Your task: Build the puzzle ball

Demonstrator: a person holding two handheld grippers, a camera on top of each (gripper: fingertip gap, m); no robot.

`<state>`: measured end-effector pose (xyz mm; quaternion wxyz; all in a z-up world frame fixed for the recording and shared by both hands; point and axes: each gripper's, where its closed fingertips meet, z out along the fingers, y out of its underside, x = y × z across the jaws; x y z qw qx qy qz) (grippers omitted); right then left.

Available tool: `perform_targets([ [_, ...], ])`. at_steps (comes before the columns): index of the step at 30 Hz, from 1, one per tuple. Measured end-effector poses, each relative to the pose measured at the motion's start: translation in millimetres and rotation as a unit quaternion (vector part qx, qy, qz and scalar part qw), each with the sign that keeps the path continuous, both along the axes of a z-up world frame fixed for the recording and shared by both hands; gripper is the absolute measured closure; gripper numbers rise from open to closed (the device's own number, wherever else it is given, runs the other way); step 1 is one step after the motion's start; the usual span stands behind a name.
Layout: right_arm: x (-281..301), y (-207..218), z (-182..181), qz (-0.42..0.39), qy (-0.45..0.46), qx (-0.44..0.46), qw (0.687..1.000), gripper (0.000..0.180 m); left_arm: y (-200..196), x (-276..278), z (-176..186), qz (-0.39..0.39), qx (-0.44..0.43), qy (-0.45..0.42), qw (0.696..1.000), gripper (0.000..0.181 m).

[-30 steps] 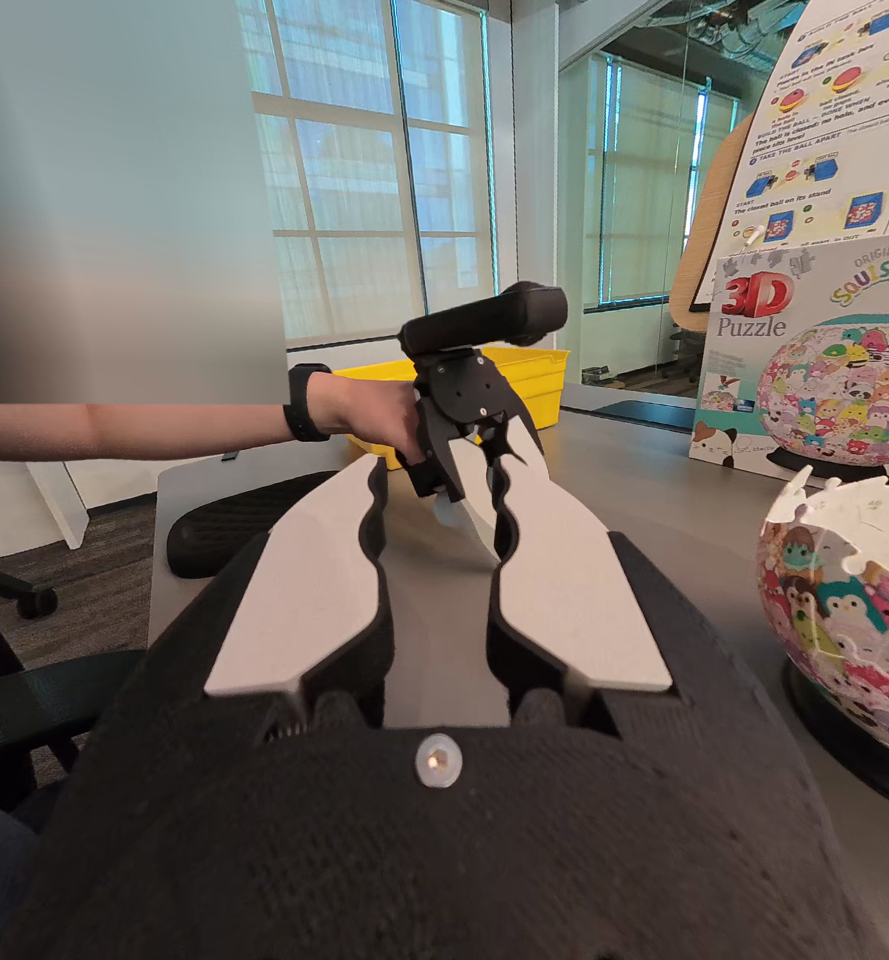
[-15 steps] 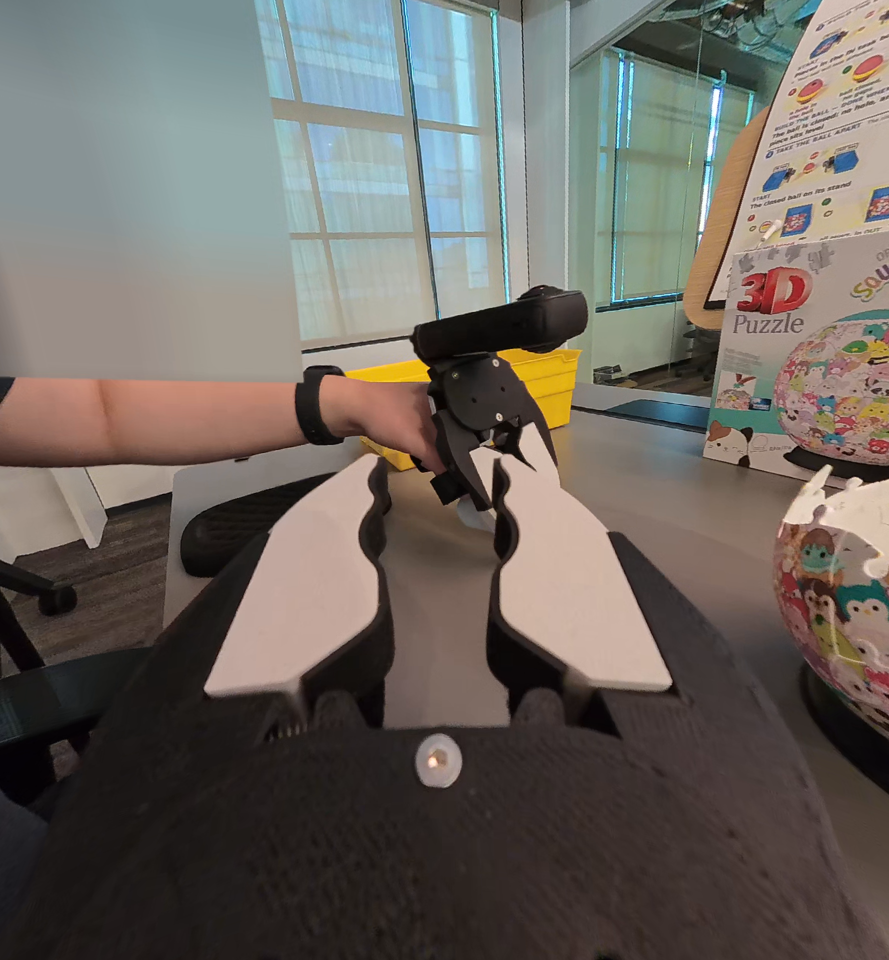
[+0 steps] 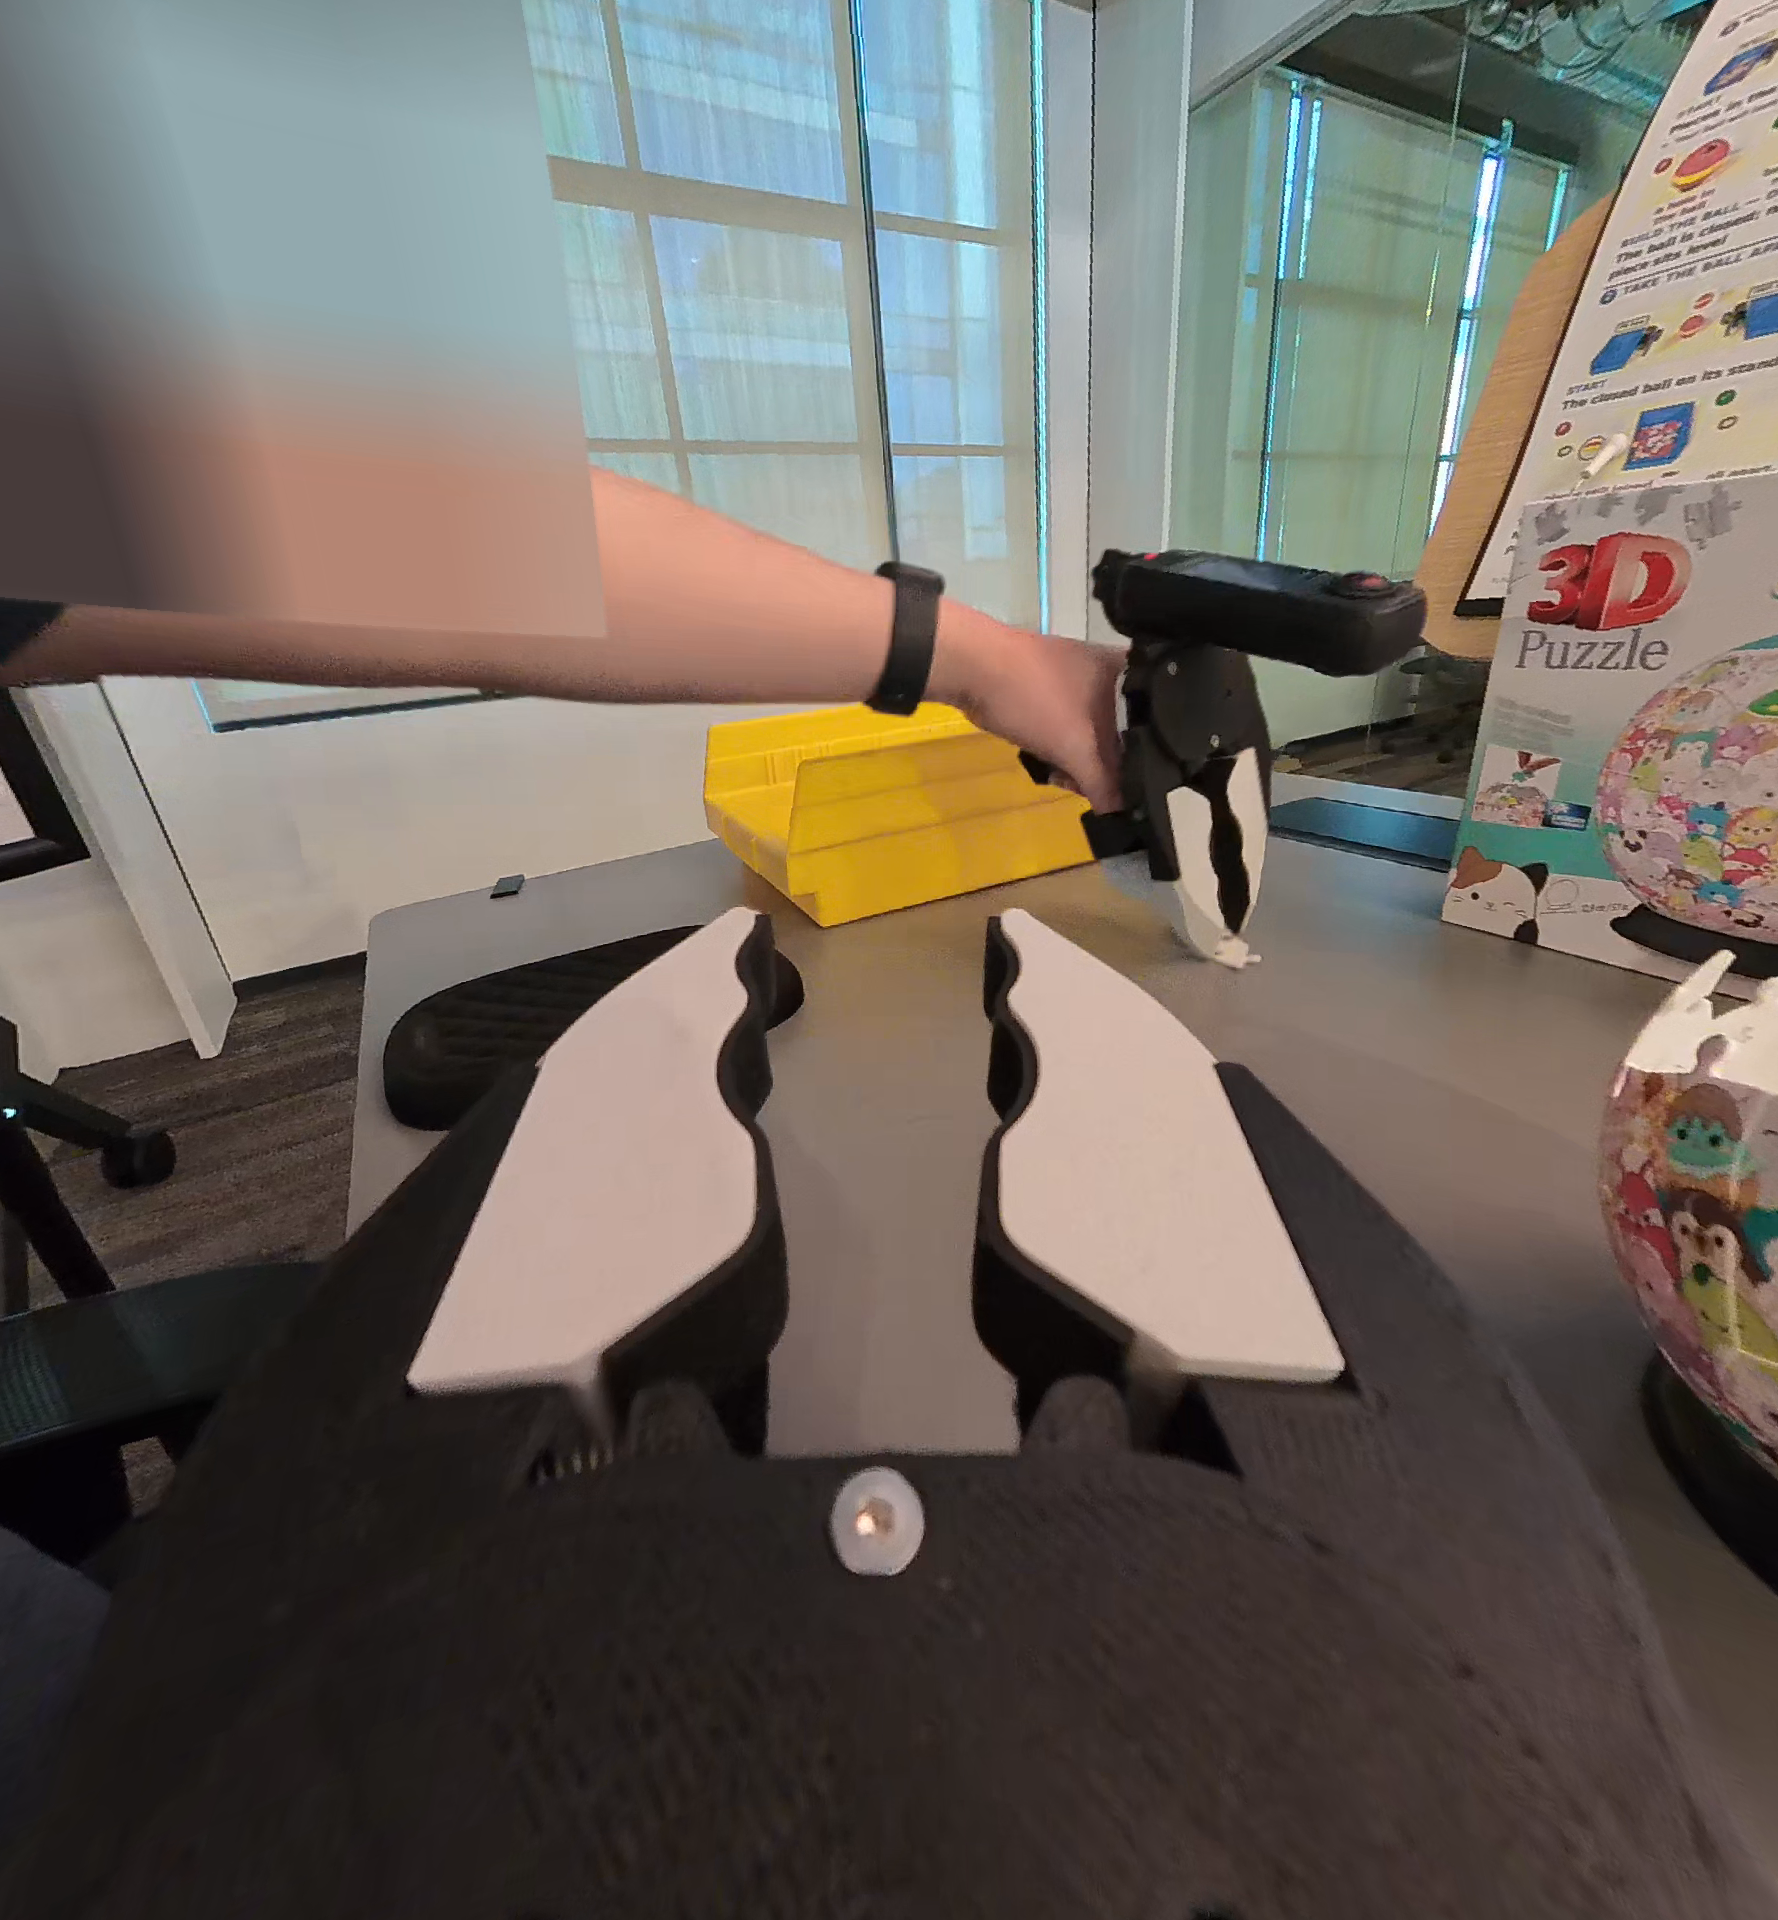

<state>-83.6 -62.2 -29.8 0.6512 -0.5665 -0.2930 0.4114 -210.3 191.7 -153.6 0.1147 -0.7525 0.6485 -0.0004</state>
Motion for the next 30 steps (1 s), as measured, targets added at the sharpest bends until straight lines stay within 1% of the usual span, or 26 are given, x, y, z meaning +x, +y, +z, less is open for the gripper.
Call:
perform_targets([
  [3, 2.1, -0.1, 2.1, 0.0, 0.009, -0.001, 1.0, 0.14, 16.7, -13.9, 0.0, -0.017, -0.002, 0.034, 0.999, 0.157],
  [6, 2.1, -0.3, 2.4, 0.004, 0.012, -0.003, 1.0, 0.14, 18.0, -14.1, -0.6, -0.018, -0.017, 0.033, 0.999, 0.157],
  [11, 0.6, -0.1, 1.6, 0.002, 0.005, -0.001, 1.0, 0.14, 19.0, -14.3, -0.4, -0.011, -0.014, 0.024, 1.0, 0.155],
  [13, 1.4, -0.3, 2.2, 0.005, 0.011, -0.003, 1.0, 0.141, 20.3, -14.9, 1.6, -0.003, -0.015, 0.019, 1.0, 0.141],
  [14, 2.2, -0.4, 2.8, 0.006, 0.014, -0.004, 1.0, 0.141, 19.6, -14.4, 5.1, 0.0, -0.02, 0.015, 1.0, 0.139],
  [16, 4.6, -0.6, 5.0, 0.003, 0.022, -0.001, 1.0, 0.141, 20.5, -9.7, 22.0, -0.009, -0.011, -0.005, 1.0, 0.138],
  [19, 6.1, -0.4, 6.6, -0.001, 0.026, 0.006, 1.0, 0.141, 9.7, 1.3, 63.9, -0.018, -0.017, -0.057, 0.998, 0.137],
  [22, 3.4, 1.4, 2.7, 0.001, 0.017, -0.002, 1.0, 0.141, 2.9, -7.1, 108.1, -0.025, 0.023, -0.084, 0.996, 0.139],
  [24, 1.9, 2.3, 0.9, 0.001, 0.011, -0.002, 1.0, 0.141, -2.3, -25.5, 134.7, -0.021, 0.055, -0.099, 0.993, 0.139],
  [27, 1.5, 5.2, -2.2, -0.007, 0.003, -0.005, 1.0, 0.141, -13.2, -69.6, 167.0, 0.012, 0.097, -0.13, 0.987, 0.14],
  [29, 0.2, 7.7, -4.7, -0.008, -0.001, -0.01, 1.0, 0.141, -22.8, -108.6, 177.1, 0.044, 0.117, -0.144, 0.982, 0.14],
  [30, -0.8, 8.9, -5.7, -0.009, -0.003, -0.011, 1.0, 0.141, -27.3, -131.2, 176.7, 0.063, 0.124, -0.142, 0.98, 0.141],
])
